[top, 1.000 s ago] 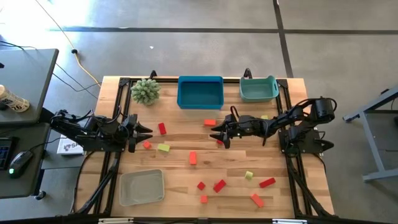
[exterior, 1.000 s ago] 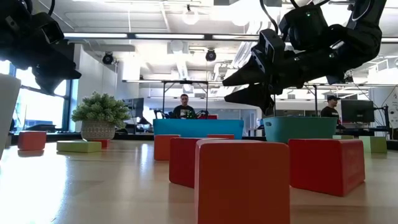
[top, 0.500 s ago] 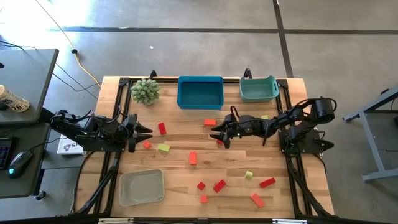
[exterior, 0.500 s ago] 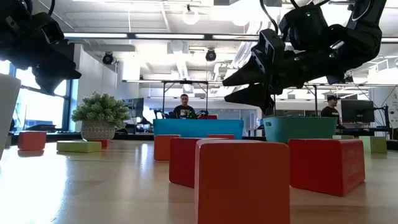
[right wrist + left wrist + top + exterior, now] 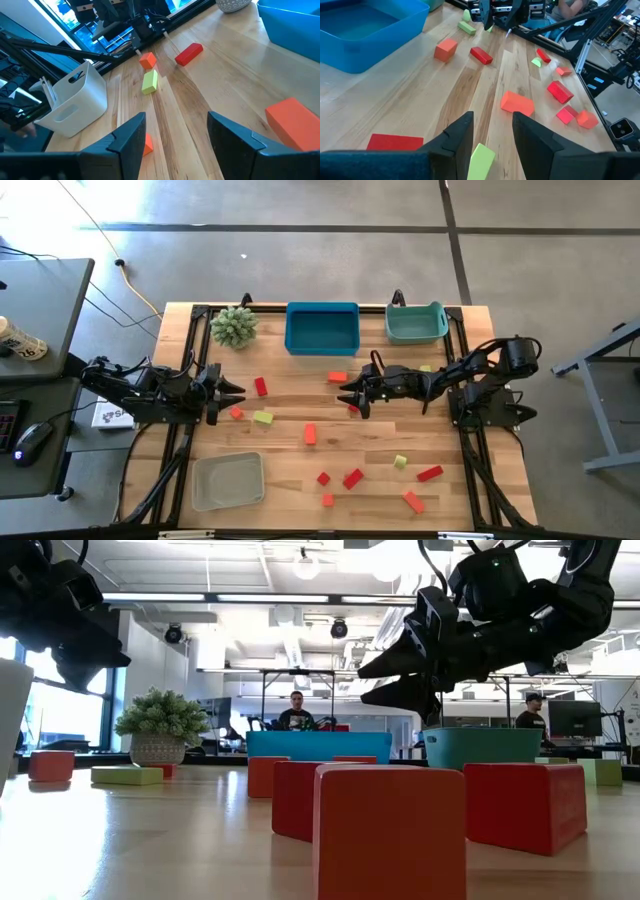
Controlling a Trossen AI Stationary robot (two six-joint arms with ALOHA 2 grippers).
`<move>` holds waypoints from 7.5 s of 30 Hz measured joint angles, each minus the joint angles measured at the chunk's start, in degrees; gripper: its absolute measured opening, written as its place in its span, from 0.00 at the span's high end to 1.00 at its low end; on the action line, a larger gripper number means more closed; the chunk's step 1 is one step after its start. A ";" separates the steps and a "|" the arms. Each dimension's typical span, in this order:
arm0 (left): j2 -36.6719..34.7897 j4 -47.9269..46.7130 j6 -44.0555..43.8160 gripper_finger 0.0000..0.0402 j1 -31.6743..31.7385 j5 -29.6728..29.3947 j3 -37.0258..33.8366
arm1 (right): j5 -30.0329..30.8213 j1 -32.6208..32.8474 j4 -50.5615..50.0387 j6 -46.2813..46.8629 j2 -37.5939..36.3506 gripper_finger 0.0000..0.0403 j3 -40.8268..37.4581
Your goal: Sort & place blocks by color
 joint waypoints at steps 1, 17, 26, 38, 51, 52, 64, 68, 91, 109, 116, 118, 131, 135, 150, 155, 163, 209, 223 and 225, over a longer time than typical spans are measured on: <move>0.00 0.01 0.00 0.69 -0.01 0.00 0.00 | 0.01 0.01 0.00 0.00 0.00 0.50 -0.01; 0.00 0.00 0.00 0.69 0.00 0.00 0.00 | 0.00 0.00 0.00 0.00 -0.01 0.50 -0.01; 0.00 0.01 0.00 0.69 -0.01 0.00 0.01 | 0.04 0.00 0.00 0.00 -0.02 0.50 -0.02; 0.00 0.00 0.00 0.69 -0.02 -0.02 0.02 | 0.19 -0.14 0.02 0.06 -0.01 0.50 -0.01; 0.00 0.08 0.00 0.69 -0.02 0.00 0.00 | 0.20 -0.14 1.76 10.54 0.00 0.50 1.17; 0.00 0.08 0.00 0.69 0.00 -0.02 0.00 | 0.20 -0.14 2.19 10.54 0.00 0.50 1.94; 0.00 0.13 0.01 0.69 0.00 -0.01 0.02 | -0.29 -4.53 -2.33 -0.83 0.00 0.50 18.60; 0.00 0.15 0.00 0.69 -0.02 -0.07 0.00 | -0.92 -6.55 -11.60 -6.31 0.00 0.50 26.38; 0.00 0.17 -0.04 0.69 0.00 -0.20 0.01 | 1.19 -10.32 -70.35 -31.82 0.02 0.50 49.90; 0.00 0.17 -0.07 0.69 0.00 -0.42 0.02 | 4.86 -11.11 -81.55 -36.36 2.77 0.45 49.92; 0.00 0.22 -0.06 0.69 -0.02 -1.52 0.00 | 1.60 -11.33 -81.85 -38.40 7.66 0.45 49.92; 0.00 0.21 -0.04 0.69 -0.01 -1.55 0.00 | 1.01 -11.33 -81.89 -38.29 9.19 0.45 49.92; 0.00 0.15 -0.07 0.69 -0.02 -1.55 0.00 | -0.43 -11.31 -82.22 -37.51 16.59 0.45 49.90; 0.00 0.13 -0.05 0.69 -0.01 -1.55 0.00 | -0.39 -11.31 -82.28 -36.24 18.62 0.45 49.88; 0.00 0.11 -0.02 0.69 -0.02 -1.55 0.00 | -0.37 -11.25 -83.69 -29.84 23.17 0.52 49.88; 0.00 0.11 -0.02 0.69 -0.02 -1.55 0.00 | -0.53 -11.25 -83.62 -27.33 23.21 0.70 49.91; 0.00 0.12 -3.93 0.69 -0.02 -2.00 0.00 | -3.26 -10.84 -83.87 -19.08 22.56 0.74 49.96; 0.00 0.52 -6.05 0.69 -0.01 -12.73 0.00 | 25.51 -40.06 -105.35 -9.68 -7.39 0.74 49.96; 0.00 0.52 -10.71 0.69 -0.02 -13.57 0.00 | 6.44 -53.59 -106.80 -12.09 4.17 0.74 49.94; 0.00 0.52 -11.15 0.69 0.00 -13.57 0.00 | 5.25 -53.98 -107.32 -12.26 6.23 0.74 49.94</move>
